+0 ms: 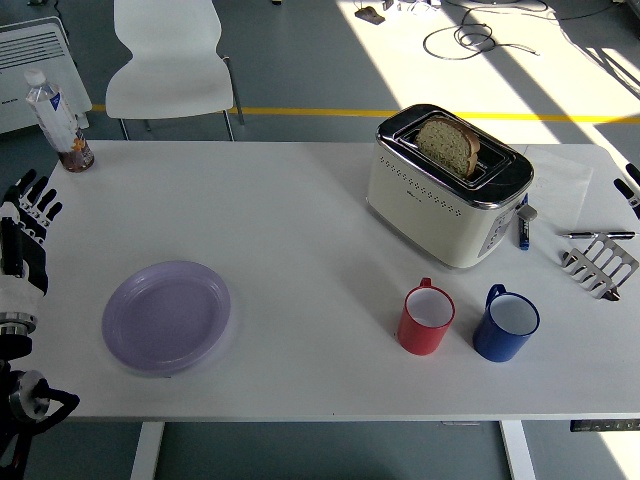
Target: Push plate across desktop,pick up the break from the machine,place the break in the plate
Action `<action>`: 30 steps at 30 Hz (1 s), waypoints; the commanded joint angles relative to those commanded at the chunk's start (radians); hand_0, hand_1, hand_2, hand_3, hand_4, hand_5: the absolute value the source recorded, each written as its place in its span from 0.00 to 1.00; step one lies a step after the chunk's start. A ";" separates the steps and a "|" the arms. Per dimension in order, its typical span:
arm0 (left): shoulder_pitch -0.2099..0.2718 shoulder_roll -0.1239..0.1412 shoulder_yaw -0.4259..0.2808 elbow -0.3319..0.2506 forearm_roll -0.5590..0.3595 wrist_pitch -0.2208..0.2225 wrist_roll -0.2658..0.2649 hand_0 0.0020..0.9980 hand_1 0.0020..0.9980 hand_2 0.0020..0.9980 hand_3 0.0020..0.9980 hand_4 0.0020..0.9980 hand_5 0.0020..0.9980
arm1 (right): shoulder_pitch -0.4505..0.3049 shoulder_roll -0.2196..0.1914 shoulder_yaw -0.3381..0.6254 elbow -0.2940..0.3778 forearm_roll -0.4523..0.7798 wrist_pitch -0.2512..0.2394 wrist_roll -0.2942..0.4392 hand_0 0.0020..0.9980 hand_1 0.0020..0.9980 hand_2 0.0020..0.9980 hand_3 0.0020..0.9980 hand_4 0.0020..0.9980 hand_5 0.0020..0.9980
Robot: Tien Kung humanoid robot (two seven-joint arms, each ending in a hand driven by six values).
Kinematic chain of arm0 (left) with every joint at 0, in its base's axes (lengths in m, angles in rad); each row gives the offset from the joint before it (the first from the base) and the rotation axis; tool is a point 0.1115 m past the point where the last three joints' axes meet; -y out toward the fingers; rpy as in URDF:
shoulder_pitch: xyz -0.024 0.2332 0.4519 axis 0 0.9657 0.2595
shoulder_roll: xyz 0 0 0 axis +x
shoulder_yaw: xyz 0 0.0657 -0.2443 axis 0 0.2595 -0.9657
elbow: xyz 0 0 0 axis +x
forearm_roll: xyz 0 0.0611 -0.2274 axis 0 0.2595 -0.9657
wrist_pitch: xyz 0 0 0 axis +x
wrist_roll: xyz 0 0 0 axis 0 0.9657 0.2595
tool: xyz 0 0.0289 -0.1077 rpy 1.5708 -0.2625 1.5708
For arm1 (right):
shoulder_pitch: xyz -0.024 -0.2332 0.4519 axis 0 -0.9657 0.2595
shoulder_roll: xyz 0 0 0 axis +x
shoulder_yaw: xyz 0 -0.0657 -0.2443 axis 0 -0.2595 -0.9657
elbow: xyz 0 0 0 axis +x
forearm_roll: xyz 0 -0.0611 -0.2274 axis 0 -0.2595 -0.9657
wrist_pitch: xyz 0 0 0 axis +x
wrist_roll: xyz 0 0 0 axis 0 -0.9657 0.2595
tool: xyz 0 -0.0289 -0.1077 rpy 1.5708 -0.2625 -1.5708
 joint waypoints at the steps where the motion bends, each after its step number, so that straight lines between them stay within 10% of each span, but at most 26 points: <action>1: 0.002 -0.002 0.002 0.006 0.003 0.003 -0.006 0.97 0.99 1.00 1.00 0.53 1.00 | -0.001 0.000 0.000 0.000 0.000 0.000 0.000 0.84 0.81 0.83 0.80 0.59 0.78; 30: 0.033 -0.024 0.074 0.206 0.051 -0.008 -0.042 0.96 0.98 1.00 1.00 0.53 1.00 | 0.008 0.006 -0.006 0.000 0.001 0.001 0.000 0.84 0.81 0.83 0.80 0.59 0.78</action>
